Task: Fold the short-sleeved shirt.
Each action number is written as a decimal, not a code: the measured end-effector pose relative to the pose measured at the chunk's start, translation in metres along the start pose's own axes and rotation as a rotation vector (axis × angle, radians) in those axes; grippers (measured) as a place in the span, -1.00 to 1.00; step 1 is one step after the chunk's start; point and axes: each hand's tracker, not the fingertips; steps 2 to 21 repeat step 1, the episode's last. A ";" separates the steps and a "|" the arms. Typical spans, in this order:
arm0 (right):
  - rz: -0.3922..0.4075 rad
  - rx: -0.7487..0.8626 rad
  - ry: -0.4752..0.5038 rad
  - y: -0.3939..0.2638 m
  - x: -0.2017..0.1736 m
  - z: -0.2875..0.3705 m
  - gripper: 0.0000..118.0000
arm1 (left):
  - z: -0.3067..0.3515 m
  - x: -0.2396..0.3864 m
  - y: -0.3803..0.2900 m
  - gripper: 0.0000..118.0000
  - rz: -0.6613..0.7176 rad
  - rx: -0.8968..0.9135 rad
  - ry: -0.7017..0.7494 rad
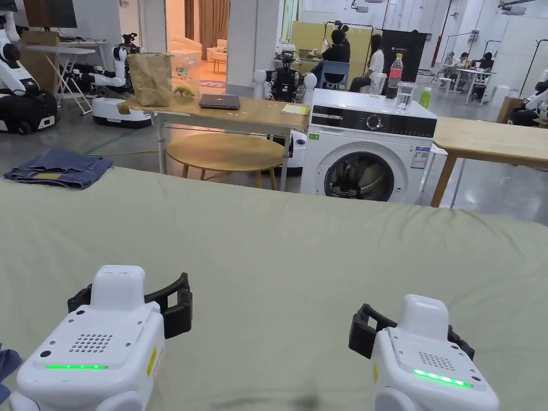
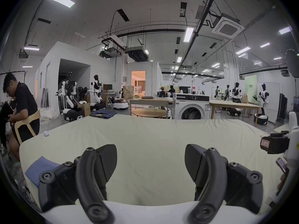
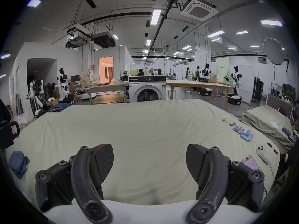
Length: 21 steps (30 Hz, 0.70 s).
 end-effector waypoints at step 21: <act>-0.002 0.000 0.003 0.001 0.000 0.000 0.60 | 0.000 0.000 0.000 0.48 0.001 0.000 -0.002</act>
